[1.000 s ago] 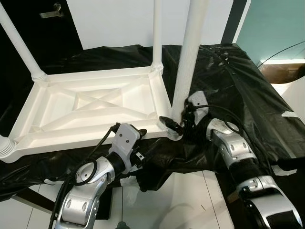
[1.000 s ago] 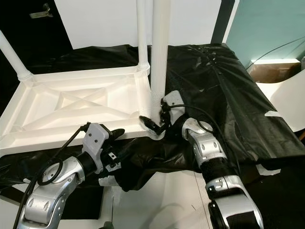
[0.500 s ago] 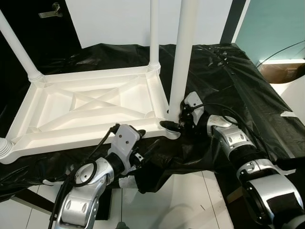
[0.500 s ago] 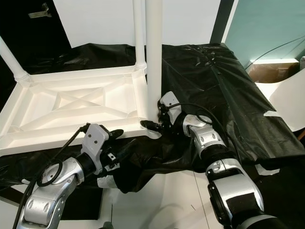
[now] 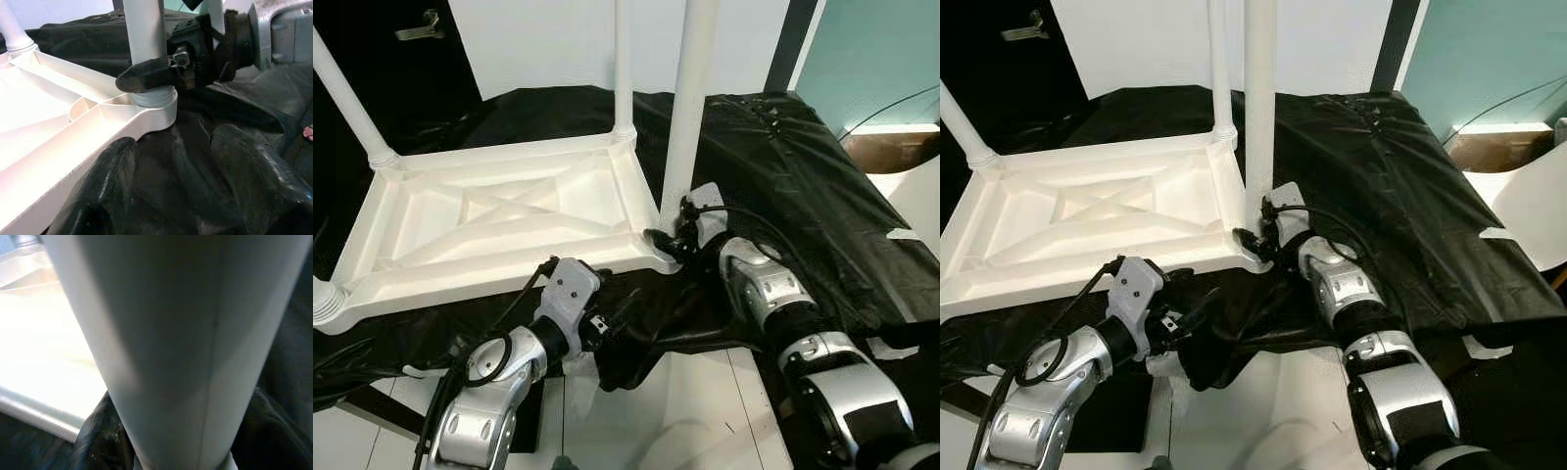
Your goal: Building children table
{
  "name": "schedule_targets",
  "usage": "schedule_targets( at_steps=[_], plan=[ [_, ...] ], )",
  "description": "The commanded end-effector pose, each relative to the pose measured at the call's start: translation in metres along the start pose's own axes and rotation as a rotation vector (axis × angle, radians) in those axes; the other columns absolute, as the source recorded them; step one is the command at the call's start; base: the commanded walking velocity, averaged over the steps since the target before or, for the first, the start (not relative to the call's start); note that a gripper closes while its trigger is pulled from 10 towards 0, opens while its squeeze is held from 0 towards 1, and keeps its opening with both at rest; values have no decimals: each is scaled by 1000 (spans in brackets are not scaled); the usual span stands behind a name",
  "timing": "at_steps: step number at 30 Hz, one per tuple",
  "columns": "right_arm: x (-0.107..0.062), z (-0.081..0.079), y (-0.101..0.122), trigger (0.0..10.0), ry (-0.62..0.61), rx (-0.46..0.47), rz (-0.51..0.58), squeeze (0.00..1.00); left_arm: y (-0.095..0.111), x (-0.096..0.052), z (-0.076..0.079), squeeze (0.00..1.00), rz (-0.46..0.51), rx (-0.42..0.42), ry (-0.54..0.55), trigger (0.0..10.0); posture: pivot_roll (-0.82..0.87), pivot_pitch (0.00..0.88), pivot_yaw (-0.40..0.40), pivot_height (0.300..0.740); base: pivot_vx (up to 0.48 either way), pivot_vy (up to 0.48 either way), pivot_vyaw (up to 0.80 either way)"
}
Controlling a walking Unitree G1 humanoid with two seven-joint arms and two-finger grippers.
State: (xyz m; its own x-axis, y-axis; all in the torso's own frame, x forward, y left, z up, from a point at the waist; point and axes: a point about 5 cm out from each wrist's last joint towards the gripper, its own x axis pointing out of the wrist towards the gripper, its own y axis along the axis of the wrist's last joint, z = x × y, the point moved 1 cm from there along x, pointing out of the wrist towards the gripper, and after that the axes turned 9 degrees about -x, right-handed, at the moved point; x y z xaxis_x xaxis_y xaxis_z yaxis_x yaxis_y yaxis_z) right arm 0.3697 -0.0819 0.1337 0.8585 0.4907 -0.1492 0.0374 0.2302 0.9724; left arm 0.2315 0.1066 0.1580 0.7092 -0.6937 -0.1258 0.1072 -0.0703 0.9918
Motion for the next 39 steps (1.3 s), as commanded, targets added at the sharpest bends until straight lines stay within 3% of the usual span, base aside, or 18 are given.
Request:
schedule_targets(
  at_steps=[1, 4, 5, 8, 10, 11, 13, 14, 20, 21, 22, 33, 34, 39],
  plan=[
    [-6, -3, -21, 0, -128, 44, -105, 0, 2, -2, -5, 0, 15, 5, 98, 10000, 109, 19, -27, 740, 0, 0, 0],
    [-9, -11, -24, 0, -269, 91, -117, 0, 2, -1, -5, 0, 18, 4, 99, 10000, 103, 14, -29, 740, 0, 0, 0],
    [-10, -21, -26, 0, -302, 122, -126, 0, 2, 0, -5, 0, 20, 3, 99, 10000, 103, 14, -29, 740, 0, 0, 0],
    [-9, -33, -23, 0, -303, 137, -119, 0, 2, 1, -5, 0, 22, 3, 96, 10000, 97, 12, -32, 740, 0, 0, 0],
    [-8, -33, -20, 0, -301, 145, -108, 0, 2, 2, -5, 0, 23, 2, 95, 10000, 92, 11, -34, 740, 0, 0, 0],
    [-9, -29, -19, 3412, -312, 142, -105, 0, 2, 2, -5, 0, 24, 4, 94, 10000, 92, 8, -38, 740, 0, 0, 0],
    [-10, -26, -18, 3412, -322, 141, -105, 0, 2, 3, -6, 0, 26, 6, 94, 10000, 92, 8, -38, 740, 0, 0, 0],
    [-11, -24, -17, 10000, -324, 131, -101, 0, 3, 3, -7, 0, 29, 7, 96, 10000, 92, 8, -38, 740, 0, 0, 0],
    [-13, -19, -11, 10000, -337, 107, -66, 0, 4, 4, -8, 0, 32, 9, 99, 10000, 91, 1, -35, 740, 0, 0, 0],
    [-15, -13, -9, 10000, -330, 100, -41, 941, 4, 4, -8, 0, 31, 9, 99, 10000, 89, 0, -33, 740, 0, 0, 0],
    [-17, -8, -7, 10000, -318, 96, -15, 1000, 3, 4, -8, 0, 31, 9, 98, 10000, 89, 0, -33, 740, 0, 0, 0],
    [-30, 20, -3, 10000, -79, 36, 113, 1000, 3, 3, -9, 0, 27, 12, 94, 10000, 87, 0, -25, 740, 0, 0, 0],
    [-29, 23, -3, 10000, -32, 18, 117, 0, 3, 3, -9, 0, 26, 13, 93, 10000, 89, 0, -21, 740, 0, 0, 0],
    [-25, 24, -3, 10000, 126, -35, 103, 0, 3, 3, -9, 0, 24, 17, 89, 10000, 91, 0, -16, 740, 0, 0, 0]
  ],
)
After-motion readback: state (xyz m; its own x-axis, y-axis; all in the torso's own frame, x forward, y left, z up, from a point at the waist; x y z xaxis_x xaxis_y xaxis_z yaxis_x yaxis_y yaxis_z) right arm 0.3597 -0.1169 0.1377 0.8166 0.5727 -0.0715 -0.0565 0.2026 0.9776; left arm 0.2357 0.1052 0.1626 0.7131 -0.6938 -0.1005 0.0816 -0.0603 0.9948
